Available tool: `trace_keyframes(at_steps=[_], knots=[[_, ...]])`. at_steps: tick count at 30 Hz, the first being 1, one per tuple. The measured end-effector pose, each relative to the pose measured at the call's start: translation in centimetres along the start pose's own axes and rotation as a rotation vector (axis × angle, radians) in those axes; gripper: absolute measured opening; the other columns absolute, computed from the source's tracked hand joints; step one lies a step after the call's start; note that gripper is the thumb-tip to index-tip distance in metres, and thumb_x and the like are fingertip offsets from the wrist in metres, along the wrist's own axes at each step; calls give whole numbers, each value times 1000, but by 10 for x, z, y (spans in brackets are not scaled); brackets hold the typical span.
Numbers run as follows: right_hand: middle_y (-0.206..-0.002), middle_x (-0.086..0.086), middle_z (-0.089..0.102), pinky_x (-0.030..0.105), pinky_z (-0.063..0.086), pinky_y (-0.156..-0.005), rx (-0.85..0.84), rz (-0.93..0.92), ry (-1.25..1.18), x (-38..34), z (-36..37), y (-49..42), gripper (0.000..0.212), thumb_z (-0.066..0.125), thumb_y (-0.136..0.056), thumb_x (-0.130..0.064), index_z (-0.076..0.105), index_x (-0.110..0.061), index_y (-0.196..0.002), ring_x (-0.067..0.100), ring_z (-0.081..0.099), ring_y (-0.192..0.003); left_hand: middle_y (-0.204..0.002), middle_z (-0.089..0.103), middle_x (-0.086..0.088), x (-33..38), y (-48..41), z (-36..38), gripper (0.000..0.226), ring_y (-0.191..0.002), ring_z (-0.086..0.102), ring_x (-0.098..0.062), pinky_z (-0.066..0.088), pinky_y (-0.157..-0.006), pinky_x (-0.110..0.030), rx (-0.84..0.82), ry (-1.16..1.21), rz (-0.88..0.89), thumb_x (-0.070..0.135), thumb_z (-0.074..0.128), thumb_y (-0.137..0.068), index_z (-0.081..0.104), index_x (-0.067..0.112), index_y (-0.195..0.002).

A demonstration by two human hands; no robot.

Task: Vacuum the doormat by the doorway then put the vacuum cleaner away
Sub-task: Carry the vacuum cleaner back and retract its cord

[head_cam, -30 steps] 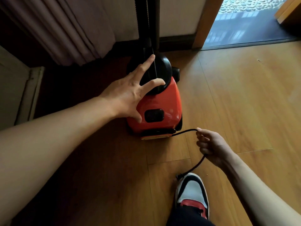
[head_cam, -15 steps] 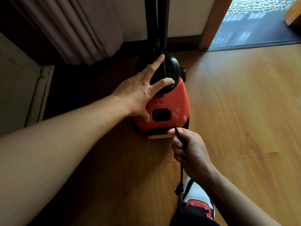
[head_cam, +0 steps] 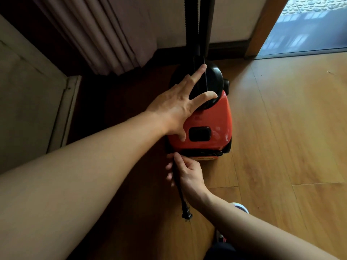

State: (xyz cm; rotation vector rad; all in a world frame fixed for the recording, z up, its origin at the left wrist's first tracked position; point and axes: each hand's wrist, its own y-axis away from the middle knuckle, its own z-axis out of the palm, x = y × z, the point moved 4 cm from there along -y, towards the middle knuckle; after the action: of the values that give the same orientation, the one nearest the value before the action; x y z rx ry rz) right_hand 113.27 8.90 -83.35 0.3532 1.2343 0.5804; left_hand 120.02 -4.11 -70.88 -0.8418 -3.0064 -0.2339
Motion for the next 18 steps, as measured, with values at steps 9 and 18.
trace_keyframes(at_steps=[9, 18], knots=[[-70, 1, 68, 23, 45, -40, 10, 57, 111, 24, -14, -17, 29, 57, -103, -33, 71, -8, -99, 14, 61, -48, -160, -36, -2, 0, -1, 1, 137, -153, 4, -37, 52, -97, -47, -17, 20, 6, 38, 99, -45, 8, 52, -147], [-64, 7, 68, 23, 47, -43, 127, 132, 214, 36, -42, -35, 33, 71, -95, -32, 70, -1, -87, 15, 62, -47, -161, -34, -2, 1, -1, 0, 134, -153, 9, -36, 54, -93, -42, -13, 29, 14, 38, 99, -45, 12, 53, -146]])
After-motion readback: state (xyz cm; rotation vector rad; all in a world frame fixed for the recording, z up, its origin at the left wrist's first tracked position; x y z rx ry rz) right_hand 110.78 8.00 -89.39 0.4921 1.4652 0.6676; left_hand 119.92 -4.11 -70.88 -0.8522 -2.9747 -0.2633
